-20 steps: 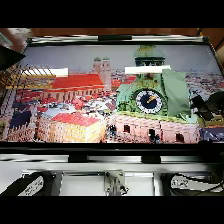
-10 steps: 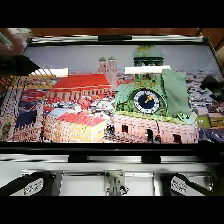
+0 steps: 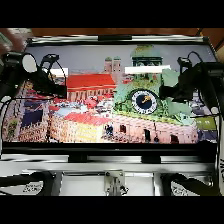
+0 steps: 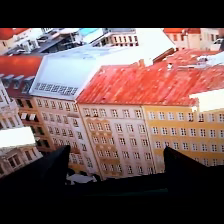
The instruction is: Fold the shirts.
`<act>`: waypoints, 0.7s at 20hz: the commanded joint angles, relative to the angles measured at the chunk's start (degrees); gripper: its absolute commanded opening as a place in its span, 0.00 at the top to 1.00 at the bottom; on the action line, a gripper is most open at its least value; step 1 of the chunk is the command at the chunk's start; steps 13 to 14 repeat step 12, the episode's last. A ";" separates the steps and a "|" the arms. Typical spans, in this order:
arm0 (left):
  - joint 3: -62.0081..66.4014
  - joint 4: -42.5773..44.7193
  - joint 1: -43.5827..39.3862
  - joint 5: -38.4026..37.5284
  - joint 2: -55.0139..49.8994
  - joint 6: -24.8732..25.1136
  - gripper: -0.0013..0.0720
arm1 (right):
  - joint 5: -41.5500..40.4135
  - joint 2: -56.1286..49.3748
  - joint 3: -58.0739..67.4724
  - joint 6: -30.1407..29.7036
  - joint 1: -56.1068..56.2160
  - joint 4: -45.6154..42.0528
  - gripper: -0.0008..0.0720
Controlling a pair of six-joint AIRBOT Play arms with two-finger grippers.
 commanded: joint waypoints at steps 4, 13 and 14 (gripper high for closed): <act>-4.22 1.18 -1.53 2.86 -0.57 -1.42 0.03 | -3.48 -0.44 0.09 -0.44 2.32 1.07 0.09; -4.22 -0.04 -1.73 6.12 -0.52 -0.79 0.03 | -3.50 -0.44 0.09 -0.44 2.32 1.07 0.09; -4.22 -0.04 -1.73 6.12 -0.52 -0.79 0.03 | -3.50 -0.44 0.09 -0.44 2.32 1.07 0.09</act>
